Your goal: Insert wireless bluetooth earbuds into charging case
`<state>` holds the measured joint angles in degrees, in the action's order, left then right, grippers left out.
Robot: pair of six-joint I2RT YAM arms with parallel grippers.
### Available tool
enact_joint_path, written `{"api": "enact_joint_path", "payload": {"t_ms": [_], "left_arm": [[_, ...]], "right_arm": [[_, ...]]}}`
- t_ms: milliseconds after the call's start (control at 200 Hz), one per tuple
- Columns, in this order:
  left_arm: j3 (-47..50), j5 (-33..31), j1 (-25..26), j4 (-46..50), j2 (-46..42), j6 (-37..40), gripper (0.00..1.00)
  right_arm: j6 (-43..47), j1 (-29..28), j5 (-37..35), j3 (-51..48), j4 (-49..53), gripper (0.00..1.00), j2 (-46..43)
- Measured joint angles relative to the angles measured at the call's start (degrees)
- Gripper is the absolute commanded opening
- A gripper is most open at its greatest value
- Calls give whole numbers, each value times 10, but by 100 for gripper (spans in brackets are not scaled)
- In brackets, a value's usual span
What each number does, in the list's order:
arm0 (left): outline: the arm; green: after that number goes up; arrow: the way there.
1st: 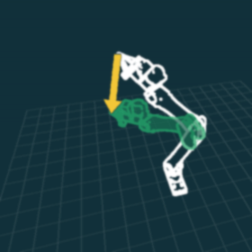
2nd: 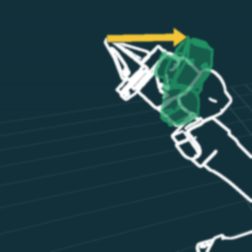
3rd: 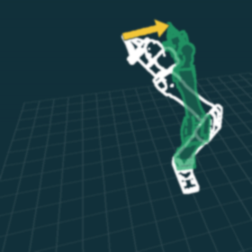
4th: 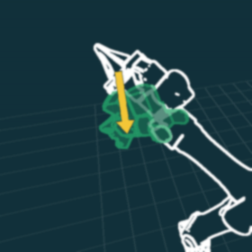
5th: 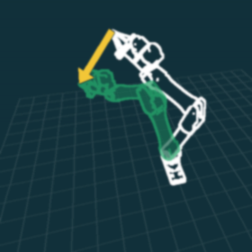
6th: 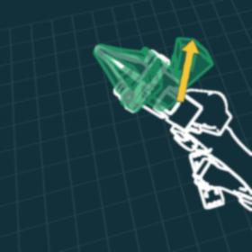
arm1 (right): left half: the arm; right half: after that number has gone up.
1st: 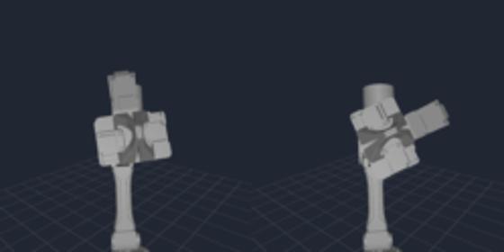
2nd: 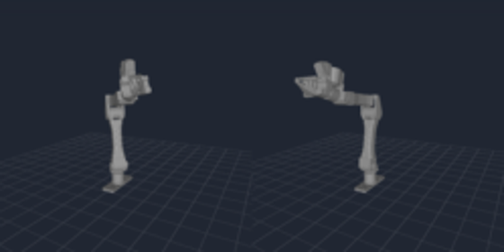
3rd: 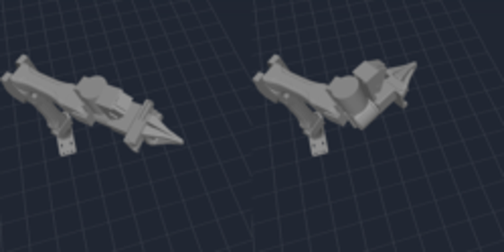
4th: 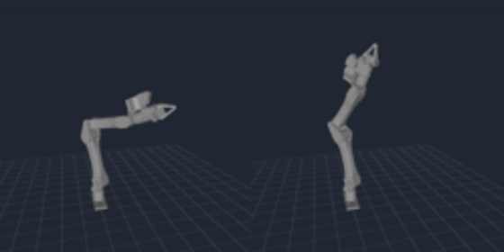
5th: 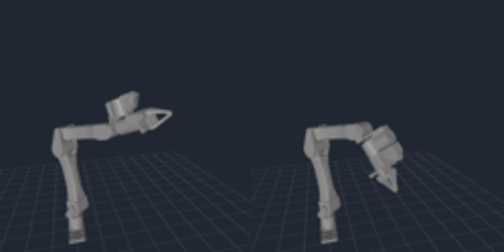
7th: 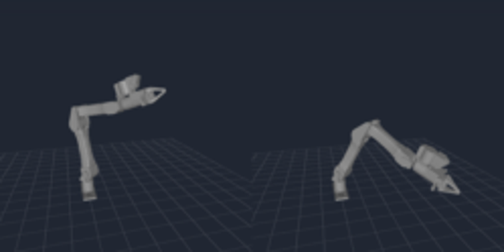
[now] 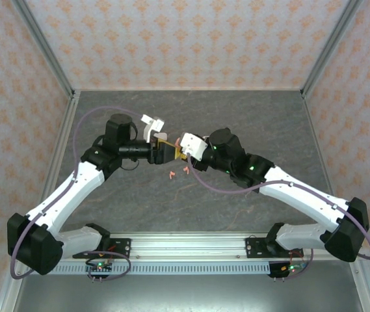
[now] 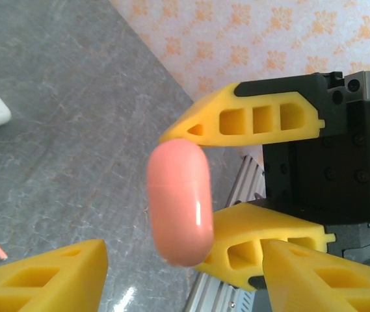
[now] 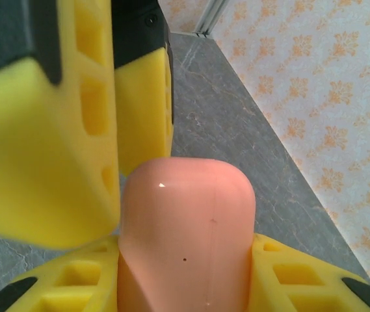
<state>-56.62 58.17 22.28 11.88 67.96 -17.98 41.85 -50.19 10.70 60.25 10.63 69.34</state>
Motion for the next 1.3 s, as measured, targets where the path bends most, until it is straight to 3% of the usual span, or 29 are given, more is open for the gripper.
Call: {"api": "enact_joint_path", "payload": {"t_ms": [445,706,856,981,1086,1301], "left_arm": [[-30,-9,25,3,47,-1,32],[-32,-19,30,5,52,-1,36],[-32,-27,32,5,55,-6,22],[-32,-29,32,4,55,-10,20],[-32,-29,32,3,55,-10,18],[-32,-34,40,1,52,-5,12]], "right_arm": [[2,6,-5,-8,0,39,0],[2,6,5,-12,0,39,0],[2,6,12,-13,-2,39,0],[2,6,10,-14,-3,40,0],[0,7,10,-14,-3,48,0],[-28,16,18,-14,-4,75,-1]]}}
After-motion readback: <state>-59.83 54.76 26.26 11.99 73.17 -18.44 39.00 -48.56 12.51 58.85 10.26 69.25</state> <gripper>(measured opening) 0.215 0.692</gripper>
